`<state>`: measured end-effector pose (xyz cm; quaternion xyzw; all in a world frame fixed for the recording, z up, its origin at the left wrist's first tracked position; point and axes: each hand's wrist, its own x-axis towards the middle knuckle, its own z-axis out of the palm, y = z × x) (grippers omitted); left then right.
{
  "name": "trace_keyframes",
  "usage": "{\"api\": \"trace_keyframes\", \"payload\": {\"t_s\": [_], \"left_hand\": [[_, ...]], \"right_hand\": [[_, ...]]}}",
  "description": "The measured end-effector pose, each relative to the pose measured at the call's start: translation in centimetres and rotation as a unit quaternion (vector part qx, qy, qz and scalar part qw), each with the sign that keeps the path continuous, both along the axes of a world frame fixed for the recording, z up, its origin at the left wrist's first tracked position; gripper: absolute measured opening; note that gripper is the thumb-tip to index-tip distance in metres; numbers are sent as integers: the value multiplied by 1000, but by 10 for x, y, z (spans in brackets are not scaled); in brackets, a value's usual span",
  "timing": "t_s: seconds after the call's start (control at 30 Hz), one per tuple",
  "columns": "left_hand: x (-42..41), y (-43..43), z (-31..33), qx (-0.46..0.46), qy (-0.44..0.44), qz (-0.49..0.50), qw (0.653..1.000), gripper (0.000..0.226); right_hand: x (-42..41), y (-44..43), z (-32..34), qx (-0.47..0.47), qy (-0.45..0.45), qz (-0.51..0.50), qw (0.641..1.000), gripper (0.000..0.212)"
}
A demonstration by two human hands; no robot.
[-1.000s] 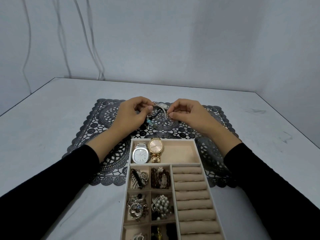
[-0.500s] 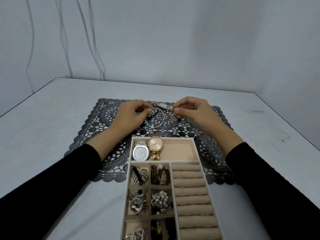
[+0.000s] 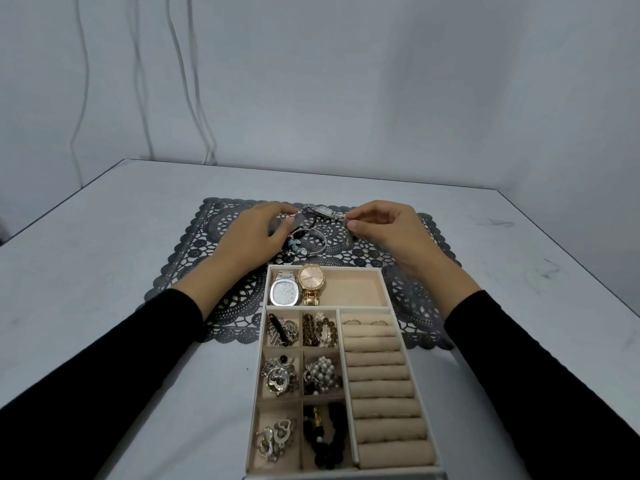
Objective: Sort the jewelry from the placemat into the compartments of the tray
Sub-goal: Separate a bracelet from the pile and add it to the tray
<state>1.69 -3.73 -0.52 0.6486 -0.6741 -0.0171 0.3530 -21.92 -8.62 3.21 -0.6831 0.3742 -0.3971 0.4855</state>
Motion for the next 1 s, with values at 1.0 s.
{"api": "trace_keyframes", "payload": {"t_s": [1.0], "left_hand": [[6, 96, -7, 169, -96, 71, 978, 54]], "right_hand": [[-17, 87, 22, 2, -98, 122, 988, 18]]}}
